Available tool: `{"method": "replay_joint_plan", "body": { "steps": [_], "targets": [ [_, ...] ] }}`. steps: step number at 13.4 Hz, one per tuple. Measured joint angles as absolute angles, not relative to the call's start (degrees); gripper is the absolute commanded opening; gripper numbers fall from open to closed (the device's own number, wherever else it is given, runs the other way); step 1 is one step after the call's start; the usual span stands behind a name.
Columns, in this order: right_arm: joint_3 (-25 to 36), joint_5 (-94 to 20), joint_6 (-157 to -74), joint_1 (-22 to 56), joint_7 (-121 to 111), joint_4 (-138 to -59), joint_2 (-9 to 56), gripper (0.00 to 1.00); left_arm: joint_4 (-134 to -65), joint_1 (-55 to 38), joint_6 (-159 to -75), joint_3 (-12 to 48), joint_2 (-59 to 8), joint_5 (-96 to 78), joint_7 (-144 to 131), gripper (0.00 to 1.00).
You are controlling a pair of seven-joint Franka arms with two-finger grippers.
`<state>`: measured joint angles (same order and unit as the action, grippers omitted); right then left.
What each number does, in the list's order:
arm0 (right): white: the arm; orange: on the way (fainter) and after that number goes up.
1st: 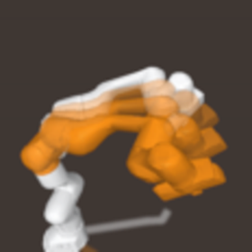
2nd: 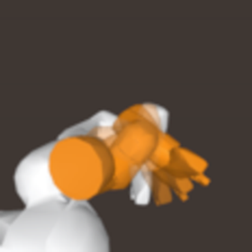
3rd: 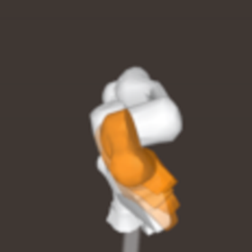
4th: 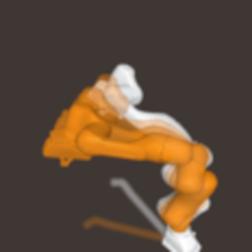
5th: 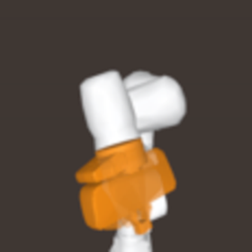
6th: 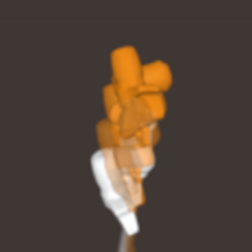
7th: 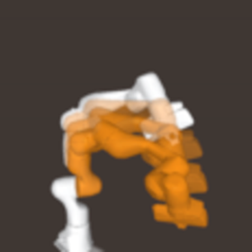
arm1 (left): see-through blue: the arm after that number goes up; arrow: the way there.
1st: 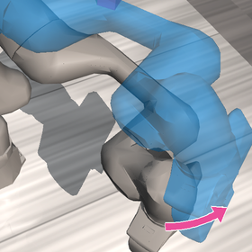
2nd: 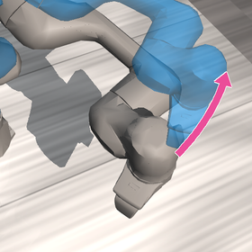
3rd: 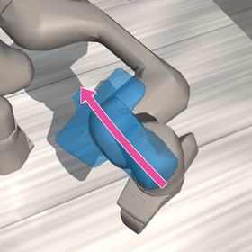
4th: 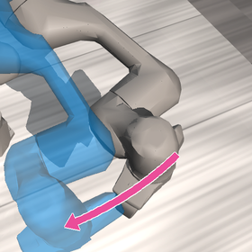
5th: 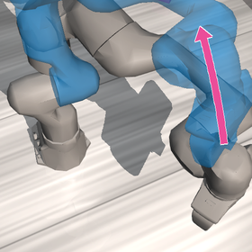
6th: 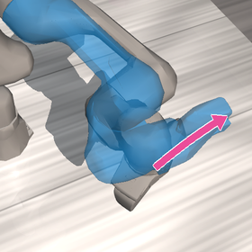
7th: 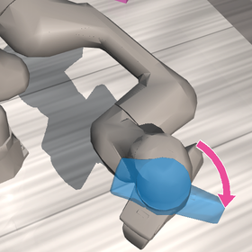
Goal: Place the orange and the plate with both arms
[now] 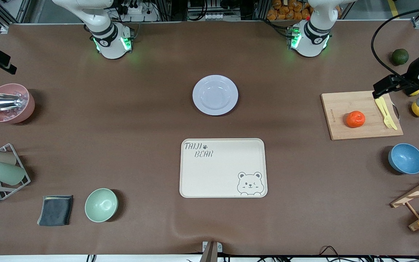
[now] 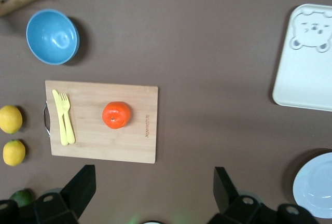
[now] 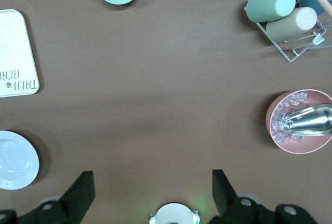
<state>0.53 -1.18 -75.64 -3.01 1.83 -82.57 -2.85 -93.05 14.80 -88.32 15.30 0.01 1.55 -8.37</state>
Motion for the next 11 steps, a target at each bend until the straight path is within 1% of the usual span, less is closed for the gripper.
{"method": "replay_joint_plan", "body": {
  "steps": [2,3,7,9,11],
  "targets": [
    [0.5,-0.8,-77.0,-2.0,1.8,-83.4,-2.8,1.0,-96.7,17.8,-92.4,15.2,-1.4,1.6,-7.9,1.0],
    [0.5,-0.6,-78.2,-1.7,1.7,-84.0,-2.8,1.0,-99.6,19.2,-95.3,15.2,-1.9,1.6,-7.7,1.0],
    [0.5,0.3,-81.4,-1.2,-2.1,-86.4,-2.6,1.0,-113.4,23.2,-108.5,15.2,-2.1,2.5,-4.9,1.0],
    [0.6,0.3,-82.2,-1.2,-4.1,-87.6,-1.5,1.0,-119.2,25.1,-114.7,15.2,-2.1,3.2,-1.9,1.0],
    [0.6,0.3,-84.2,-1.0,-5.9,-88.3,0.8,1.0,-123.7,26.1,-119.0,15.2,-2.1,3.2,-0.9,1.0]
  ]
}}
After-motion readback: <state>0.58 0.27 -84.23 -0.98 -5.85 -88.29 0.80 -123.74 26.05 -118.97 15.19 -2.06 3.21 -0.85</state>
